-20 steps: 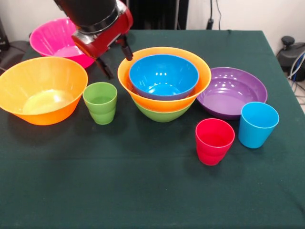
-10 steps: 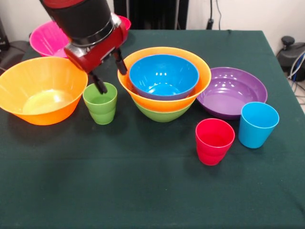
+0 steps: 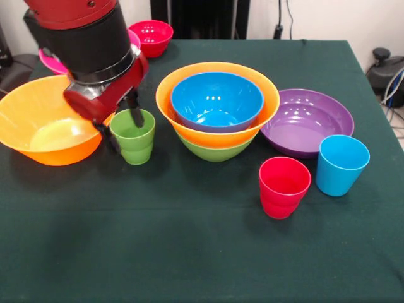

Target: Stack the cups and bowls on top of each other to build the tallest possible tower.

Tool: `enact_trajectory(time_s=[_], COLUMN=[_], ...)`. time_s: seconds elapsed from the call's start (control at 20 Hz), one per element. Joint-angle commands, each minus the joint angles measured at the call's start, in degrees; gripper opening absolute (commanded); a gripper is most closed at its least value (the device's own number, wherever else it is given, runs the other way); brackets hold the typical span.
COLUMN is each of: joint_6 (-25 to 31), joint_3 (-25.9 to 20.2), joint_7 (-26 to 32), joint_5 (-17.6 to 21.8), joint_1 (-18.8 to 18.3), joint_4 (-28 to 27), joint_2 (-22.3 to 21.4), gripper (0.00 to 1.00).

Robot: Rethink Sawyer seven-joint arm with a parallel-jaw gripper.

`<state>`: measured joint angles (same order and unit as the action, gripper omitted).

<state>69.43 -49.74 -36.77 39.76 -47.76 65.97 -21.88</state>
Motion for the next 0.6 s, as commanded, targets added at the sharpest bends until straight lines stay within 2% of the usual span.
enact_trajectory(time_s=[0.05,0.35,0.6], joint_6=[8.12,9.83,11.96], joint_3=[1.25,4.44,6.59], joint_7=[31.06,35.85,39.14], joint_5=[8.61,10.46,12.51], joint_1=[3.86,4.44,5.73], joint_4=[-9.92,-10.19,-12.98], joint_2=[1.5,1.57,2.25], gripper=[1.0,1.0,1.0])
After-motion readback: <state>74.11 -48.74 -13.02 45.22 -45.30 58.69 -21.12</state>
